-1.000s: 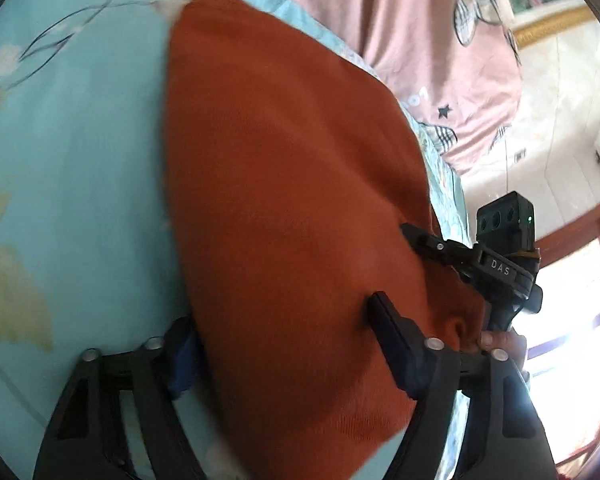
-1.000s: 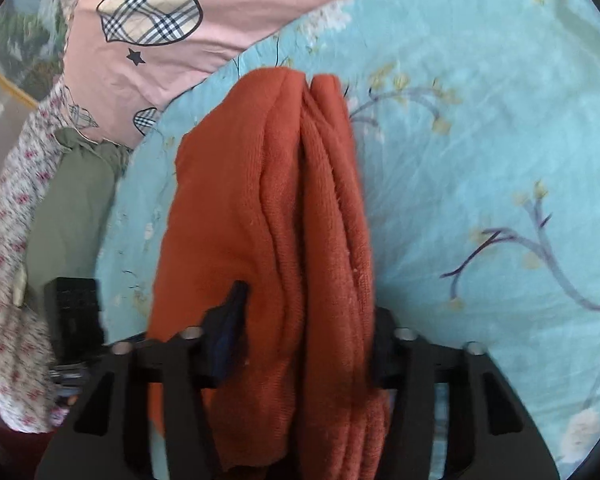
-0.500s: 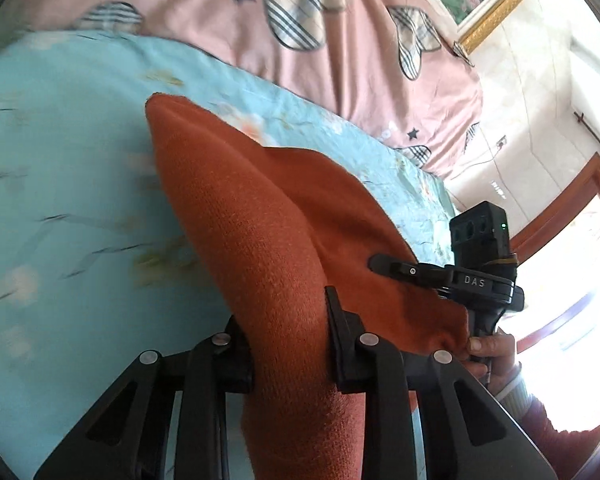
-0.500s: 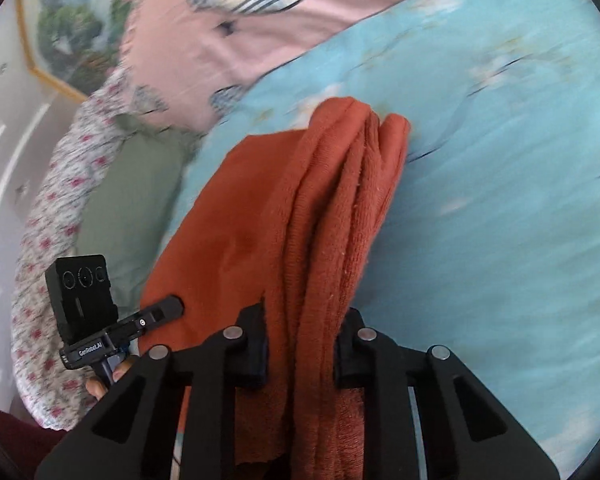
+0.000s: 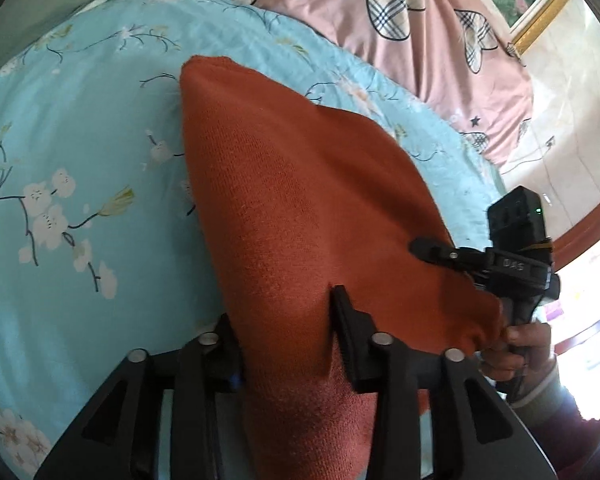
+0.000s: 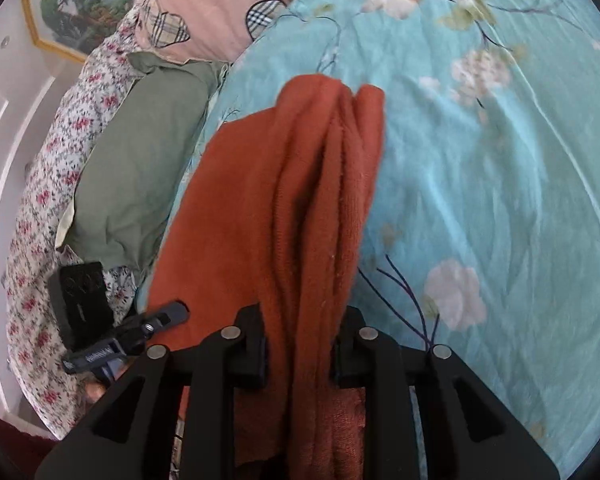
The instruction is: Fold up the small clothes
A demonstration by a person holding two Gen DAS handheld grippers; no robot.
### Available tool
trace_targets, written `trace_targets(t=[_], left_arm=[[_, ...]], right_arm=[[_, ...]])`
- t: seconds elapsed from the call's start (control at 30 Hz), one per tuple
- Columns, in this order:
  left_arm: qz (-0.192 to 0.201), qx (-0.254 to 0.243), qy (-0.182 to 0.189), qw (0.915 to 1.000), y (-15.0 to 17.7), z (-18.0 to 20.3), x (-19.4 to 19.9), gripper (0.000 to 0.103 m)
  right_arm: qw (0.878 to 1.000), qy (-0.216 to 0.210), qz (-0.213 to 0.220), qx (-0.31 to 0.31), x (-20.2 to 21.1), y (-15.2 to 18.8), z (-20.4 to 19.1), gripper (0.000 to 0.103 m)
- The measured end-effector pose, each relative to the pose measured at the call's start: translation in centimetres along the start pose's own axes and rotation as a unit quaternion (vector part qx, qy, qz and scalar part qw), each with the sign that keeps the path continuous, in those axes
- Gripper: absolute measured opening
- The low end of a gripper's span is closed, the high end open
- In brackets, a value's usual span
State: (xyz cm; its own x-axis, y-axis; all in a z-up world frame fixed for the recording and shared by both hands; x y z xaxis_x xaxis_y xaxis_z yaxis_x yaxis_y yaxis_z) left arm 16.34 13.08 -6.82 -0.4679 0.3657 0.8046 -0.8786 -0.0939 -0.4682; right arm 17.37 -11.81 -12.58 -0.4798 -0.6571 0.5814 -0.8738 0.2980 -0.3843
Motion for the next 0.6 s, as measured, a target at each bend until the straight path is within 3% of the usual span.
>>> trace_targets(t=[0.07, 0.1, 0.2, 0.33, 0.5, 0.6], left_arm=[[0.009, 0.002, -0.021, 0.9997, 0.0, -0.4, 0.4, 0.063], [0.022, 0.006, -0.035, 0.9991, -0.2, -0.9, 1.0, 0.066], [0.052, 0.021, -0.044, 0.9974, -0.7, -1.9, 3.2, 0.068], [0.086, 0.041, -0.017, 0.9953, -1.2, -2.1, 6.0, 0.066], [0.091, 0.030, 0.048, 0.9942, -0.8, 0.3, 7.0, 0.066], [0.075, 0.008, 0.046, 0.9961, -0.2, 1.9, 6.2, 0.066]], right_arm=[[1.000, 0.019, 0.000, -0.003, 0.6, 0.1, 0.3, 0.035], [0.999, 0.035, 0.004, -0.002, 1.0, 0.0, 0.2, 0.042], [0.996, 0.085, 0.034, 0.022, 3.0, -0.6, -0.5, 0.051], [0.984, 0.137, 0.080, 0.082, 5.0, -2.6, -2.9, 0.051], [0.990, 0.098, 0.067, 0.071, 2.8, -5.4, -3.5, 0.051], [0.993, 0.098, 0.049, 0.044, 0.6, -6.8, -2.3, 0.043]])
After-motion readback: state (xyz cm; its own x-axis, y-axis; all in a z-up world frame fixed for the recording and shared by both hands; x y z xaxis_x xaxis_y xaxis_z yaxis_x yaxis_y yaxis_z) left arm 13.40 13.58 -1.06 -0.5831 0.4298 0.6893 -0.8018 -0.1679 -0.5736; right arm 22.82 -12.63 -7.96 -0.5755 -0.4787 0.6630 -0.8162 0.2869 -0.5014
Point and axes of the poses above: each gripper's, at about its wrist camera, not at the fingertips, and x roughly against the way its jaws point, z to its right, y to its underside, the point moved 6 cm from there along -x, roughly the way its jaws point, and after that the axes turned 6 degrees about -y, right-handed, at the moved point
